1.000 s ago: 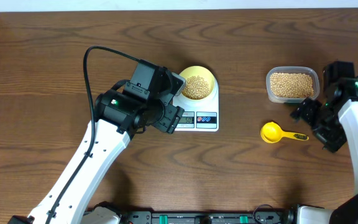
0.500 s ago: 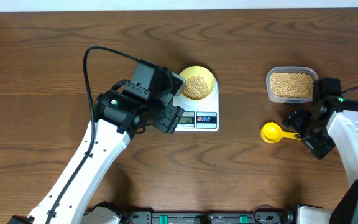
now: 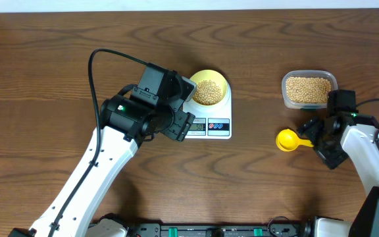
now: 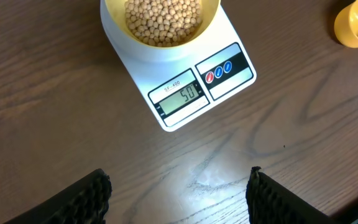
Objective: Scoop item into bowl and weigh 50g on scale
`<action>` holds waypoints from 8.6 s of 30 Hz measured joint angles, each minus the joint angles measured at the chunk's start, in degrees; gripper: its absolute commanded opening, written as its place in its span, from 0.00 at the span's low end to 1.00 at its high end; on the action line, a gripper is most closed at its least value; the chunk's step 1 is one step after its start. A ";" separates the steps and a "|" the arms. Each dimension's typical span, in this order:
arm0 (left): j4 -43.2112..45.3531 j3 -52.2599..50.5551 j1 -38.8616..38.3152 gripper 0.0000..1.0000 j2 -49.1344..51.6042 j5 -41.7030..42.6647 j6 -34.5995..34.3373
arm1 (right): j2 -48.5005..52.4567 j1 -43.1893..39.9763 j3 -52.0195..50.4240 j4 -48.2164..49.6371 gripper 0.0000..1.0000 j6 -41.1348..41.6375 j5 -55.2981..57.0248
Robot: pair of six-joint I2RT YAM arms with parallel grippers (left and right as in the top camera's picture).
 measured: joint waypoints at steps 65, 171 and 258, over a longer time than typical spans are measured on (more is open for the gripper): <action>0.02 0.00 0.00 0.73 0.00 0.00 0.00 | 5.20 -0.33 -5.07 11.19 0.03 8.57 5.53; 0.02 0.00 0.00 0.73 0.00 0.00 0.00 | 14.40 3.10 7.98 59.52 0.01 -55.80 -14.91; 0.02 -0.04 0.00 0.73 0.00 0.00 0.00 | -83.82 2.99 -21.49 16.02 0.99 -42.64 -14.14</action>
